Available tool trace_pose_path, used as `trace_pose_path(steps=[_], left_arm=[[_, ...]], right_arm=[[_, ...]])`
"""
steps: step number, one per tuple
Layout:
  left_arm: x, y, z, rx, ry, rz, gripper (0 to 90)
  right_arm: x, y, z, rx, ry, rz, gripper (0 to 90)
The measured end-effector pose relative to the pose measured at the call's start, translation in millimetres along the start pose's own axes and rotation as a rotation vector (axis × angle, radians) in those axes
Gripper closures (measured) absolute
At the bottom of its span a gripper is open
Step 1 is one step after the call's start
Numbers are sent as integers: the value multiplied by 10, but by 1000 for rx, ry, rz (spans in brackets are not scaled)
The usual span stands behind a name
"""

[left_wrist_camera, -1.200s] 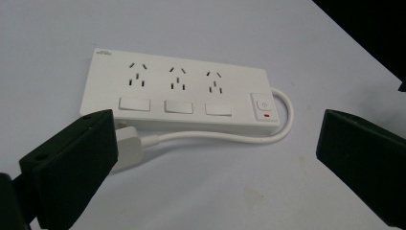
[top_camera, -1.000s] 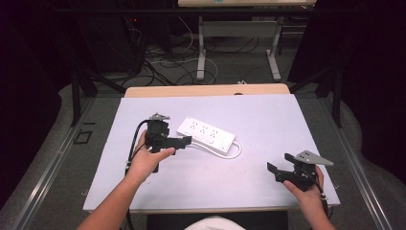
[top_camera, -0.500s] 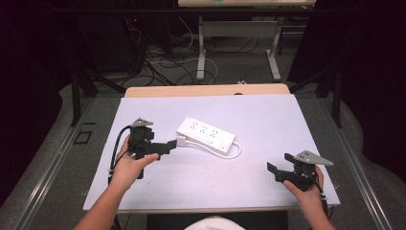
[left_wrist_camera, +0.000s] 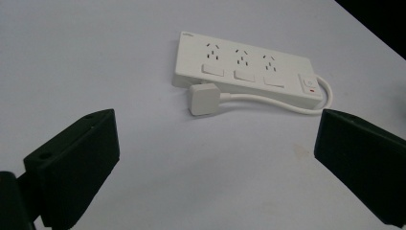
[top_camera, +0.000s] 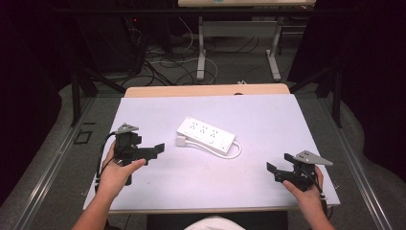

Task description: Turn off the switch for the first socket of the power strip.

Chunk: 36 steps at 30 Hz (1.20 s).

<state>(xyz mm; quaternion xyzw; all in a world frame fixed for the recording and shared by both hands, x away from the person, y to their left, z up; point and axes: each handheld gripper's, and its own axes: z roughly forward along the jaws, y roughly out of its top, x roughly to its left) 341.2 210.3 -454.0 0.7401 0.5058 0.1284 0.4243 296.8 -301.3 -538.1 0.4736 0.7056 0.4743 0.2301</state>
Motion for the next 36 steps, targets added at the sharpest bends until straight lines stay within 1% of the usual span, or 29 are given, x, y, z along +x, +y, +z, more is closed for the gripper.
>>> trace_pose_path(steps=[5, 9, 13, 14, 20, 22, 28, 30, 31, 33, 34, 35, 36], left_arm=[[30, -33, -33, -17, 5, -16, 16], [44, -58, -41, -15, 10, -14, 18], [70, -99, -40, -23, 20, -17, 18], [75, -111, -38, -26, 23, -24, 18], [183, -252, 4, -31, 55, -43, 18], [238, -303, 19, -33, 66, -46, 18], [395, -451, 47, -35, 108, -77, 18], [437, -493, 52, -28, 112, -88, 18], [451, -512, 66, -44, 116, -91, 18], [488, -555, 76, -41, 127, -96, 19], [505, -573, 78, -36, 134, -92, 20], [515, -588, 89, -42, 138, -94, 20], [525, -602, 92, -36, 136, -103, 20]], right_arm=[[1, 0, -1, 0, 1, 0, 163], [1, 0, -1, 0, 1, 1, 163], [2, 1, -3, -1, -1, 5, 163], [3, 1, -3, -1, -1, 5, 163], [-1, 3, -11, 9, 0, 4, 163], [1, 3, -11, 10, 0, 6, 163], [-1, 2, -10, 11, 0, 3, 163], [-1, 2, -9, 12, 0, 3, 163], [1, 2, -7, 12, -1, 6, 163], [0, 2, -6, 12, -2, 3, 163], [0, 2, -6, 11, -1, 2, 163], [1, 0, -1, 3, 0, 2, 163], [2, -1, 1, 0, -2, 2, 163]])
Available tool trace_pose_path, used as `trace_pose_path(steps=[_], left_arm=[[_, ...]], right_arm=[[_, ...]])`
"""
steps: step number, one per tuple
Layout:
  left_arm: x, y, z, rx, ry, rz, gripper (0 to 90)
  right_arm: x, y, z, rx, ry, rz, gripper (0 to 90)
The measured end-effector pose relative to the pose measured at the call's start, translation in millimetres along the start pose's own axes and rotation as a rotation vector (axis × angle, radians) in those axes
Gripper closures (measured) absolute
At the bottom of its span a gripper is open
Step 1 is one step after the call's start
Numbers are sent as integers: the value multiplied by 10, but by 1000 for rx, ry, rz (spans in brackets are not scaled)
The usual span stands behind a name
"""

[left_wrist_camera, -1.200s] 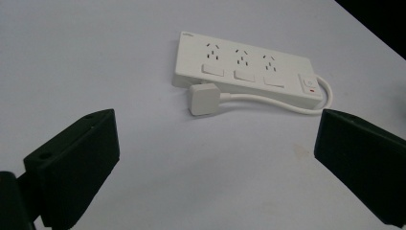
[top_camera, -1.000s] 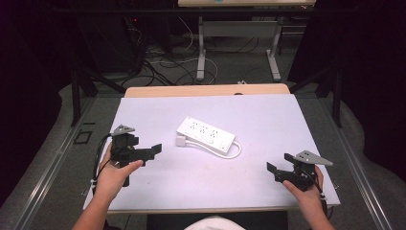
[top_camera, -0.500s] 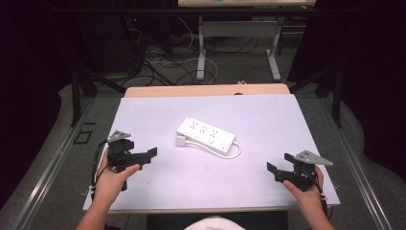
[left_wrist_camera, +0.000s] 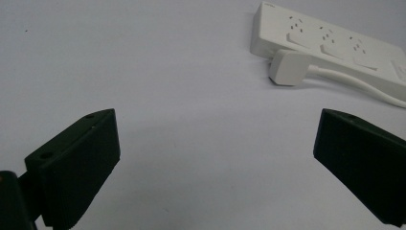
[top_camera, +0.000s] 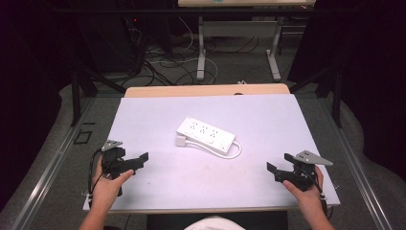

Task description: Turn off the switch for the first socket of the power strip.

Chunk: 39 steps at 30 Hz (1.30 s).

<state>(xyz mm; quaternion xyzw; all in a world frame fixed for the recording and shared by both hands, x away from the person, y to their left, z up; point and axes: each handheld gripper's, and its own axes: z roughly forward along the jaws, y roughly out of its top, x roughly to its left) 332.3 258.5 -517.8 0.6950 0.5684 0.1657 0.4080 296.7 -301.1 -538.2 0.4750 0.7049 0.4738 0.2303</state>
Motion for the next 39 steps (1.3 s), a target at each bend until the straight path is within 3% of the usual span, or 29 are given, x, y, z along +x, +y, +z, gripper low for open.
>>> trace_pose_path(steps=[9, 19, 39], left_arm=[[127, -81, 35, -23, 22, -10, 20], [225, -163, 78, -17, 44, 11, 20], [244, -261, 185, 4, 50, 27, 20]], right_arm=[[-6, 1, -8, 13, 1, 1, 163], [-16, -2, -7, 7, 9, -2, 163], [-39, -3, -14, 23, 7, -5, 163]])
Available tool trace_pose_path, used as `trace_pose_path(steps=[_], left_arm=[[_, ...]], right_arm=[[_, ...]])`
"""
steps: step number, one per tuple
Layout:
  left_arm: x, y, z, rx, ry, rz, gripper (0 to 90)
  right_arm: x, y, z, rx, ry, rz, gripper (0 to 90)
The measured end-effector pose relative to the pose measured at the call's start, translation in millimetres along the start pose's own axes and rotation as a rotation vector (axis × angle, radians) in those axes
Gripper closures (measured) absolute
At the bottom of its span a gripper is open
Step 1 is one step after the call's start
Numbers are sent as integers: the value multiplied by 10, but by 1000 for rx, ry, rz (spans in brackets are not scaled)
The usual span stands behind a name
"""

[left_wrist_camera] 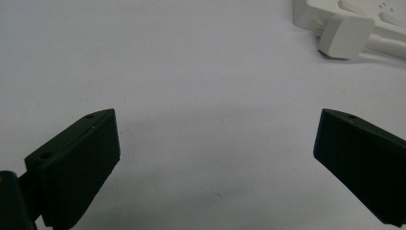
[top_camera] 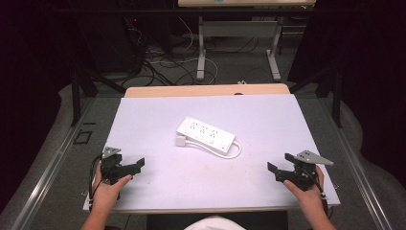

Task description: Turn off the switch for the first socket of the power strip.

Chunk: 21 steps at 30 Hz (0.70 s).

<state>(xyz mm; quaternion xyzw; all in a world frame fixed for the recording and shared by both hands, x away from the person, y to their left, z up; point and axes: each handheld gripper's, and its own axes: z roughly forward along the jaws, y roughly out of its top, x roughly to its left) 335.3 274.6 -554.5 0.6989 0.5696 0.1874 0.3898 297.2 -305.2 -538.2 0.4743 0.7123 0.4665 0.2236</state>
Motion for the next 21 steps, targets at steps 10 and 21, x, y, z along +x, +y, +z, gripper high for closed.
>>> trace_pose_path(steps=[10, 21], left_arm=[[0, -2, 13, 0, 4, -2, 22], [-1, -4, 20, -8, 5, -6, 25]], right_arm=[[-10, -10, 10, -14, 1, 15, 163], [-21, -13, 11, -5, -5, 14, 163]])
